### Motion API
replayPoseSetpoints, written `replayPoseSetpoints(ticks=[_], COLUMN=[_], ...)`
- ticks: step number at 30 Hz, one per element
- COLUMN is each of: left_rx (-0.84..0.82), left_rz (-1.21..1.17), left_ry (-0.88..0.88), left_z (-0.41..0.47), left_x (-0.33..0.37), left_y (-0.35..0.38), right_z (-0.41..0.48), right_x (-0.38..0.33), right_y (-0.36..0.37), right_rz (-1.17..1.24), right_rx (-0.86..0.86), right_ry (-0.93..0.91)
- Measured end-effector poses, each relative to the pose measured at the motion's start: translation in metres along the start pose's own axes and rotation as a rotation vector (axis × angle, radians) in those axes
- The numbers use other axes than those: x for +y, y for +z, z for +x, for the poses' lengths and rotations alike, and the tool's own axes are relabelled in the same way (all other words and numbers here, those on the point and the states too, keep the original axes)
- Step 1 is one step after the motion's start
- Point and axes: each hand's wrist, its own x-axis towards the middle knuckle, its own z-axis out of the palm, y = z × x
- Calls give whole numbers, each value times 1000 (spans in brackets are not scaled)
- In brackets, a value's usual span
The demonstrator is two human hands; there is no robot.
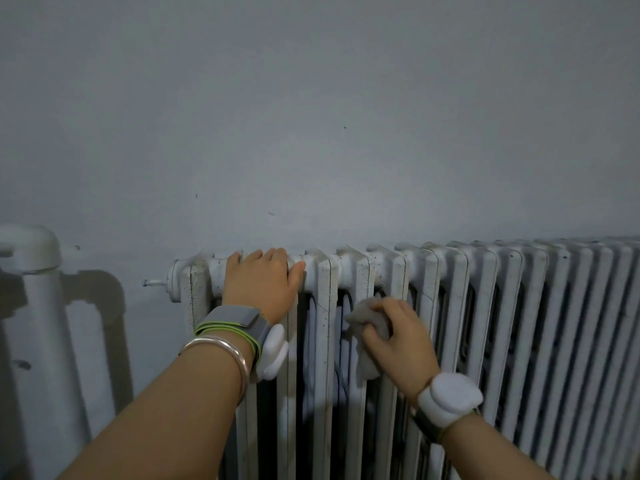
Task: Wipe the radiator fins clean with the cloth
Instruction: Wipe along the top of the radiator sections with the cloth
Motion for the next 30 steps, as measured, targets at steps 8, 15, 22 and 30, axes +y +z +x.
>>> replayPoseSetpoints(ticks=[8, 15, 22, 30], left_rx=[101, 127, 144, 148], left_rz=[0, 18, 22, 18], left_ry=[16, 26, 29, 23], left_z=[0, 0, 1, 2], left_x=[-2, -3, -4, -3], left_y=[7, 12, 14, 13], right_z=[97, 161, 155, 114], right_x=[-47, -42, -45, -25], right_y=[-20, 7, 6, 9], right_rz=[-27, -430, -411, -296], right_rx=[224, -354, -432, -122], right_ry=[-55, 96, 138, 5])
